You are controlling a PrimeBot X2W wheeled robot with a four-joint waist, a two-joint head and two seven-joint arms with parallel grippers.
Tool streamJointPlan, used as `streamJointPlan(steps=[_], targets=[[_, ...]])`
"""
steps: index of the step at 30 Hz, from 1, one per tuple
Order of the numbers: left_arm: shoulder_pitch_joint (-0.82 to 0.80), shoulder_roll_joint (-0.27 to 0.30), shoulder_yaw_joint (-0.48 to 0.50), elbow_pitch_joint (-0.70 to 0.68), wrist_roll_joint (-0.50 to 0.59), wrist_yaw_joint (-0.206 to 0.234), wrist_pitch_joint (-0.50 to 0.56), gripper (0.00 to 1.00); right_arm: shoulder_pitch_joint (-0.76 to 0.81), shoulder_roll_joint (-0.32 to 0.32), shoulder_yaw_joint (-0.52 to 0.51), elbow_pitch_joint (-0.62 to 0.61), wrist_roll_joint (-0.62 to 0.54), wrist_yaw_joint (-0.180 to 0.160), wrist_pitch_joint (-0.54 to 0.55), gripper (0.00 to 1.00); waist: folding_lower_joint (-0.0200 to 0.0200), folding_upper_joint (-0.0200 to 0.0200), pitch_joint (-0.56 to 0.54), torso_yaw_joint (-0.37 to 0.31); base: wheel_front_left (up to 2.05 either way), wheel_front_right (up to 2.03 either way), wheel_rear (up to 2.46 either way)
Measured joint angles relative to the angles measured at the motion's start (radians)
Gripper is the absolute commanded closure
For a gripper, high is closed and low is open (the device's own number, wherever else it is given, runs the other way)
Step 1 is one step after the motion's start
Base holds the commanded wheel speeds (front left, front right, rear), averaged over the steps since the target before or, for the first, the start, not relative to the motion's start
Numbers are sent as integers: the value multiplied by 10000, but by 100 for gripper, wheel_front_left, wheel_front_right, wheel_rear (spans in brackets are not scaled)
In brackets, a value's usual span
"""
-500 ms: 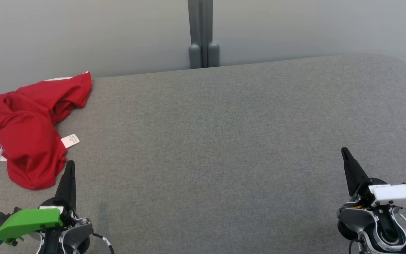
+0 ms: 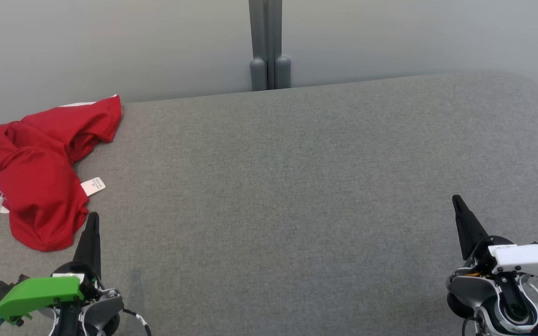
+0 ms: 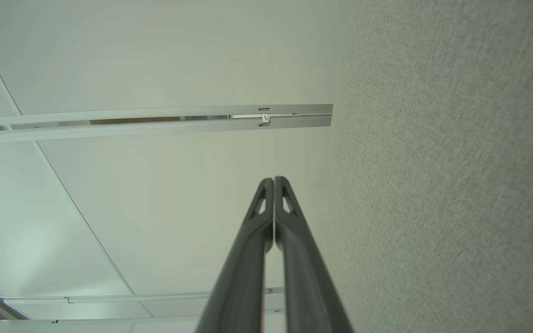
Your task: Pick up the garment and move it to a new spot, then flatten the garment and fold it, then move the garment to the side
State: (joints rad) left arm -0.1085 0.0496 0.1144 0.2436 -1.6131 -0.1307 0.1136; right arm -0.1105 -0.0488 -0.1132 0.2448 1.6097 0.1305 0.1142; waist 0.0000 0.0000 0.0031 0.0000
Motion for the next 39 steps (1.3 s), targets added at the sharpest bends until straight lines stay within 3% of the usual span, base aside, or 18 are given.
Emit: streamJointPlan(steps=[1,12,20,39], targets=[[5,-8,-4,52,-2,2,-2,0,10,13,0,40,-8,0,0,0,0,0,0,0,0,0,0],[339,-102,-261,416,86,4,-320,0,433,125,255,441,-88,-4,-295,0,0,0,3,0,0,0,0],[394,-102,-405,134,853,90,-686,0,442,123,376,293,-587,-4,-688,0,0,0,5,5,0,0,0],[531,-94,-1164,-750,4330,696,-1463,0,577,102,604,-529,-4598,-4,-1455,0,0,0,30,26,0,0,0]])
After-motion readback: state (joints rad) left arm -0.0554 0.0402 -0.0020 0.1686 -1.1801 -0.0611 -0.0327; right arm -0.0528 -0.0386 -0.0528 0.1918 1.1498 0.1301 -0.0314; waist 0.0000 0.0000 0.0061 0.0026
